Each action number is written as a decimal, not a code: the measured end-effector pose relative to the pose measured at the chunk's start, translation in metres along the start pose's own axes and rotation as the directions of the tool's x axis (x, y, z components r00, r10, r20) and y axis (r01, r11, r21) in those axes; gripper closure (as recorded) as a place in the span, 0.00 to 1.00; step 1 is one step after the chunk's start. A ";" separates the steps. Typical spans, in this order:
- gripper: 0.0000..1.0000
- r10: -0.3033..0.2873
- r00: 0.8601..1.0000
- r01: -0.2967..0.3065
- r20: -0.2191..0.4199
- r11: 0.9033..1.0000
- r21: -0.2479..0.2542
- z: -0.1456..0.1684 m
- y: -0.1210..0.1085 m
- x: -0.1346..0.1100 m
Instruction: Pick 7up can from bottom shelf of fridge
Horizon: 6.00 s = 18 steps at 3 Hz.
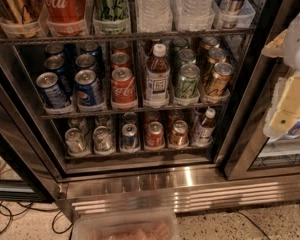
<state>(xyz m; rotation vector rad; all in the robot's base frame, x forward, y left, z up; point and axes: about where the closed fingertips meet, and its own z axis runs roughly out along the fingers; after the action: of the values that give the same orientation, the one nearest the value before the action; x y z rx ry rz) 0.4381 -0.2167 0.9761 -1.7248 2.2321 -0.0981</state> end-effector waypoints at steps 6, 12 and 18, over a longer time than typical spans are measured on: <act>0.42 0.388 0.735 -0.388 0.556 0.913 -0.124 0.143 0.042 -0.102; 1.00 0.613 0.445 -0.550 0.653 0.762 -0.341 0.282 0.148 -0.256; 1.00 0.442 0.290 -0.628 0.849 0.757 -0.180 0.372 0.128 -0.295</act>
Offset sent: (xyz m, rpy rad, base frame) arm 0.0104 0.0339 -0.0487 0.2681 -0.0896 -0.0924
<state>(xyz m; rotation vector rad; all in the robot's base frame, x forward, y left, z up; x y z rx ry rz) 0.4920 0.1502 0.6534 -0.5166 1.7388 0.5826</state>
